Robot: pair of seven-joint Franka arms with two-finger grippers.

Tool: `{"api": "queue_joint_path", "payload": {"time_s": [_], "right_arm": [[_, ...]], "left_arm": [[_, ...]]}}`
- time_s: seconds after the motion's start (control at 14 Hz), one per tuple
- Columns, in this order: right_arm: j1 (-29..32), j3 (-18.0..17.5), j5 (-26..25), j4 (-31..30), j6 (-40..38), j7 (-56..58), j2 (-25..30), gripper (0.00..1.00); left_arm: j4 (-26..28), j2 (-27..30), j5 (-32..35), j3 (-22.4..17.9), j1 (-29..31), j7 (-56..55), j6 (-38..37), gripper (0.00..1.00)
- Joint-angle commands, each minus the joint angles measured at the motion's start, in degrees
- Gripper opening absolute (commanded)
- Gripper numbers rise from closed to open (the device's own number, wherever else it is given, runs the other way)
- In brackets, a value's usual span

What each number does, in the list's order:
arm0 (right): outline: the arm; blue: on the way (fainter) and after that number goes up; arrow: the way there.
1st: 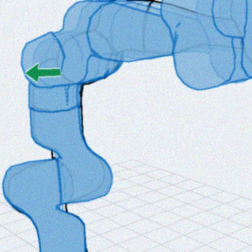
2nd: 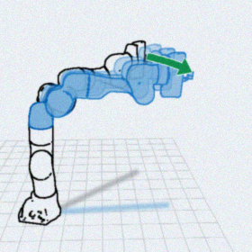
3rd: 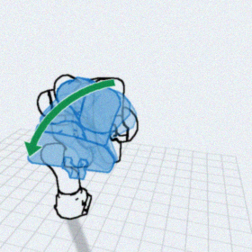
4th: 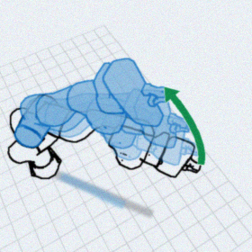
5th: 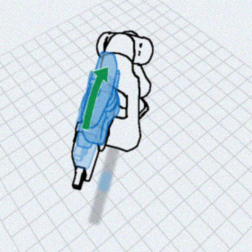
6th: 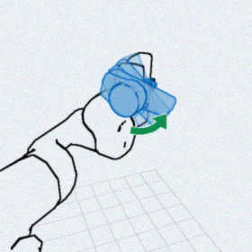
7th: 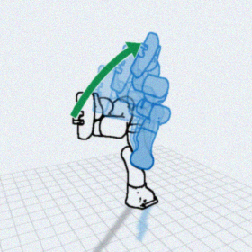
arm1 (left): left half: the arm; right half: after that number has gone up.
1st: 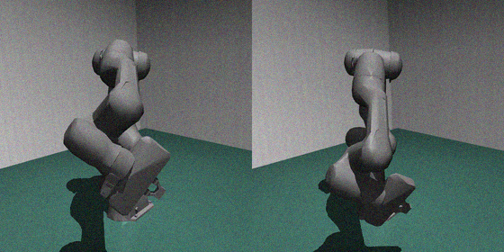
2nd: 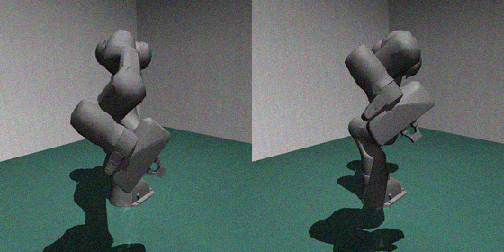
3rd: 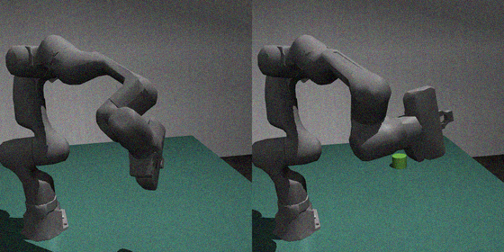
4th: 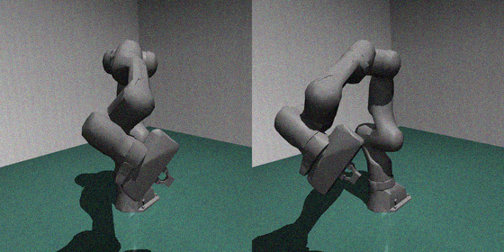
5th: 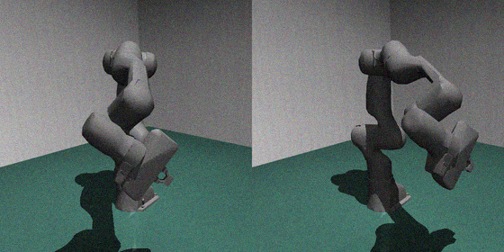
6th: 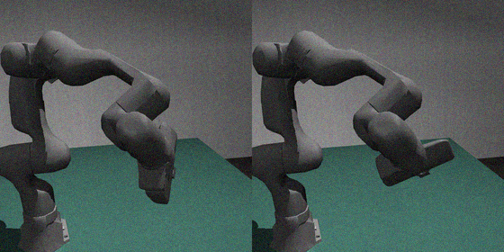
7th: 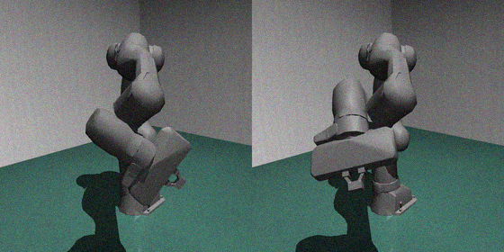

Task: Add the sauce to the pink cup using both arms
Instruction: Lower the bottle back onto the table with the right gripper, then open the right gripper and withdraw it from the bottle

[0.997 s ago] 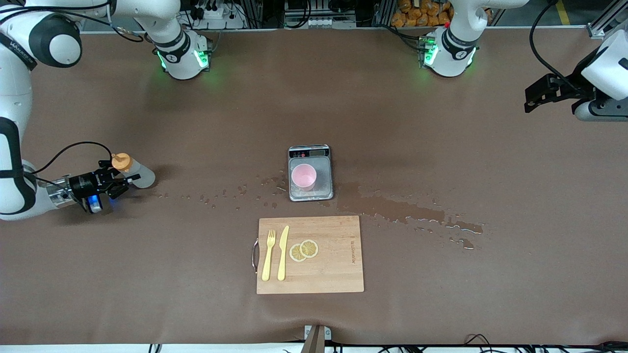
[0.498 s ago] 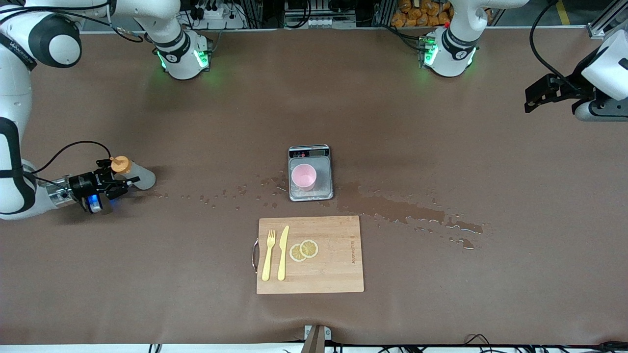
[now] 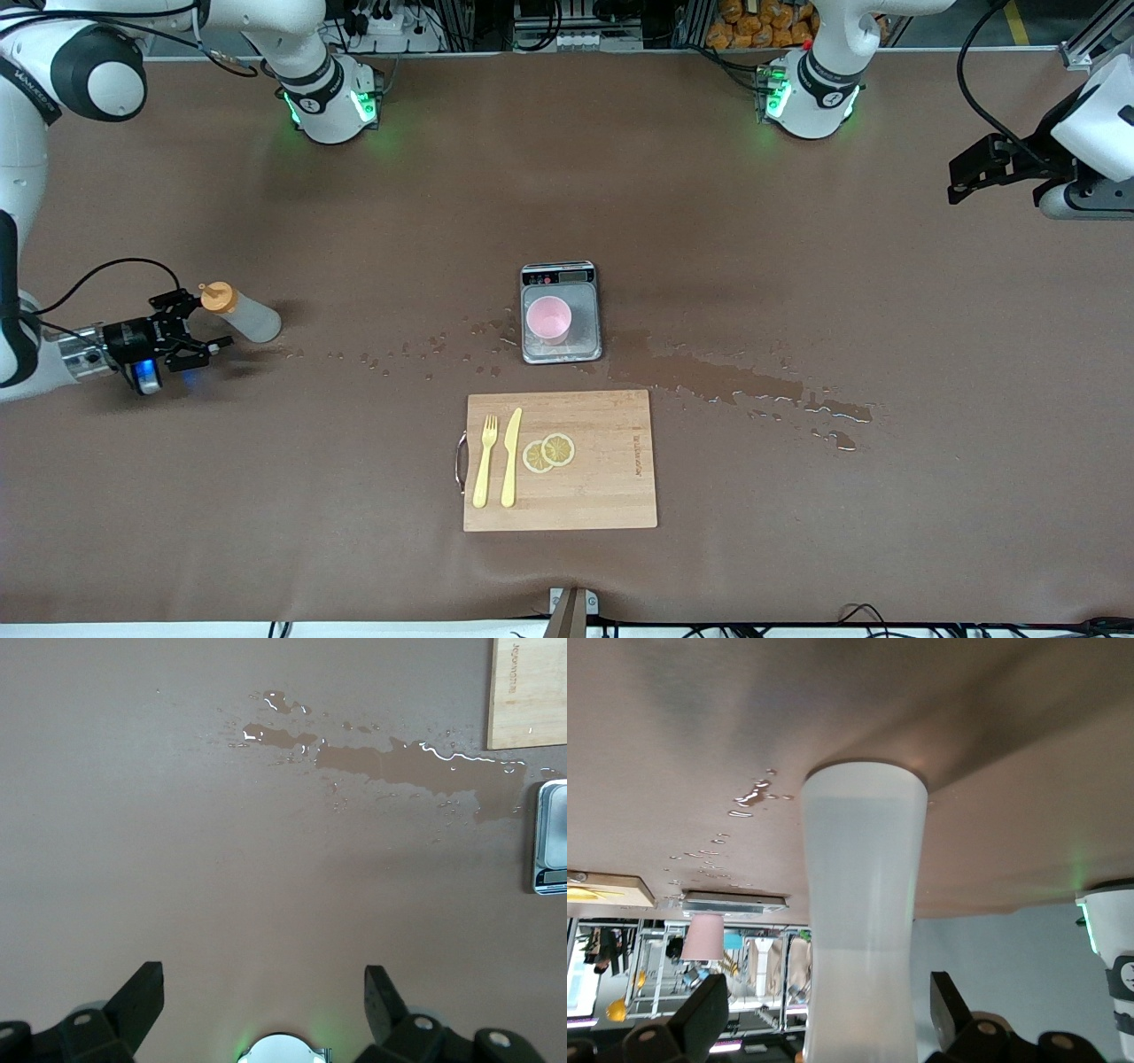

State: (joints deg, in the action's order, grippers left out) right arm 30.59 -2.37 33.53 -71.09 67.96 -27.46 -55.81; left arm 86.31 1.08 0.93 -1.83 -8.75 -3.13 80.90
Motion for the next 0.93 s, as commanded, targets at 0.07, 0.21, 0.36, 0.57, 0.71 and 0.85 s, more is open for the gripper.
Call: {"api": "queue_joint_path", "payload": {"time_s": [0.07,0.21,0.36,0.57,0.71,0.85], "right_arm": [[-0.7,-0.1,-3.6,1.9,-0.5,-0.5,1.4,1.00],[-2.2,-0.3,-7.1,4.8,-0.7,-2.7,2.4,1.00],[-3.2,-0.4,-8.3,5.8,-0.6,-4.1,4.0,1.00],[-7.8,-0.4,-13.6,9.4,-0.6,-4.5,6.5,1.00],[-11.0,-0.6,-16.3,10.8,-0.6,-4.5,8.3,1.00],[-13.6,-0.6,-16.4,10.8,-0.6,-4.6,10.9,1.00]], "left_arm": [[-0.3,0.0,1.2,0.2,0.1,0.3,0.4,1.00],[-0.3,0.0,1.1,0.2,0.1,0.3,0.4,1.00],[-0.3,0.0,1.1,0.2,0.1,0.3,0.4,1.00],[-0.3,0.0,1.1,0.2,0.1,0.3,0.4,1.00],[-0.3,0.0,1.2,0.2,0.1,0.3,0.4,1.00],[-0.3,0.0,1.1,0.2,0.2,0.3,0.4,1.00]]}}
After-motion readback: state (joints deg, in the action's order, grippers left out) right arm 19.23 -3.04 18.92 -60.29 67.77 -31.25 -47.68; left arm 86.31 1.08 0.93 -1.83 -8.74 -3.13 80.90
